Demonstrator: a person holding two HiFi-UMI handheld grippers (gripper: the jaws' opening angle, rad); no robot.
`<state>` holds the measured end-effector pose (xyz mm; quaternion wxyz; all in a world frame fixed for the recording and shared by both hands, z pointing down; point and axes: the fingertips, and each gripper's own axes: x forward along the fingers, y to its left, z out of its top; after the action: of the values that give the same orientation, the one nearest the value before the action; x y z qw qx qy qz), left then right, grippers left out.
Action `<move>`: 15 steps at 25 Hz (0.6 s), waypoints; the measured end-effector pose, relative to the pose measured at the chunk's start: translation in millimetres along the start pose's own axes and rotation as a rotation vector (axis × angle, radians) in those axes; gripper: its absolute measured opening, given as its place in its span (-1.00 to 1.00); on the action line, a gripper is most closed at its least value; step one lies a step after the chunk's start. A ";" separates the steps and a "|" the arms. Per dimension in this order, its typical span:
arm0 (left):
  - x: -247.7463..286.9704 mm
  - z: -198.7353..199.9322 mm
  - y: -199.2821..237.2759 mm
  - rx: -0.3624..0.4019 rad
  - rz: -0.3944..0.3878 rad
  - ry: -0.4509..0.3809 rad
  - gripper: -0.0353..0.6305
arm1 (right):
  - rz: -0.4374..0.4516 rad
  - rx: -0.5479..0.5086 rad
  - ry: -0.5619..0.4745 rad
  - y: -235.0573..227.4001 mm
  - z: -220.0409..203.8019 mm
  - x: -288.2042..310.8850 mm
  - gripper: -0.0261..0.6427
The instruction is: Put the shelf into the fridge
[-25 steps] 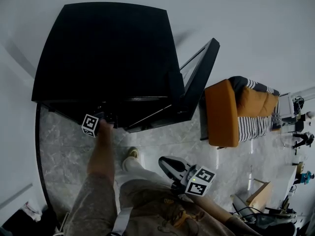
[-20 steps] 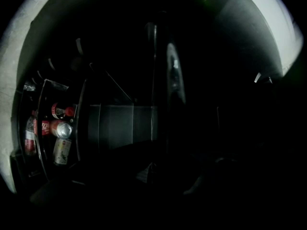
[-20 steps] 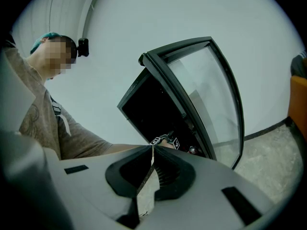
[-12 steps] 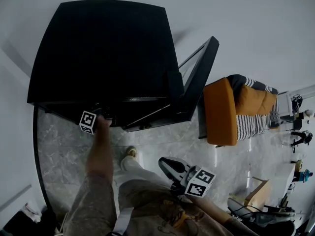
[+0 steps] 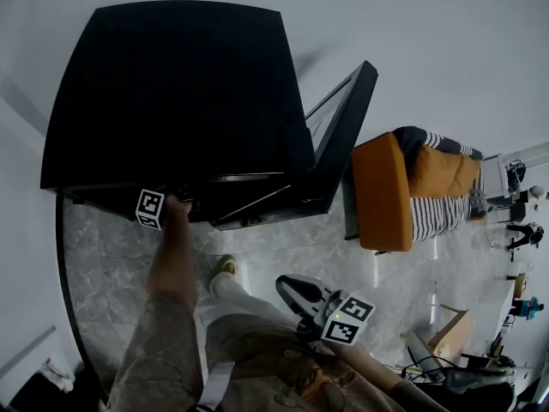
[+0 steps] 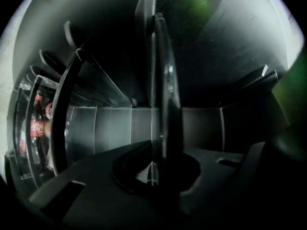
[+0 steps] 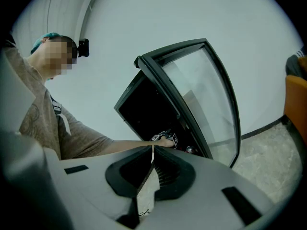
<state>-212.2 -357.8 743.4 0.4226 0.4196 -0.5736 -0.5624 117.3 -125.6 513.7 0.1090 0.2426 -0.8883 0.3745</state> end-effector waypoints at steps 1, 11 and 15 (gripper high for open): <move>0.2 0.3 -0.1 0.000 0.001 -0.003 -0.84 | 0.001 0.000 -0.001 0.5 0.2 0.2 -0.84; -24.6 -8.3 -1.8 -0.051 -0.016 0.077 -0.38 | 0.020 -0.012 0.001 12.2 0.2 5.1 -0.84; -57.9 -8.1 -5.2 -0.052 -0.005 0.102 -0.37 | 0.053 -0.021 -0.003 22.6 5.2 13.9 -0.84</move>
<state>-187.6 -304.9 737.5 0.4605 0.4380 -0.5357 -0.5560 93.8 -120.6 501.4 0.1002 0.2182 -0.8985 0.3676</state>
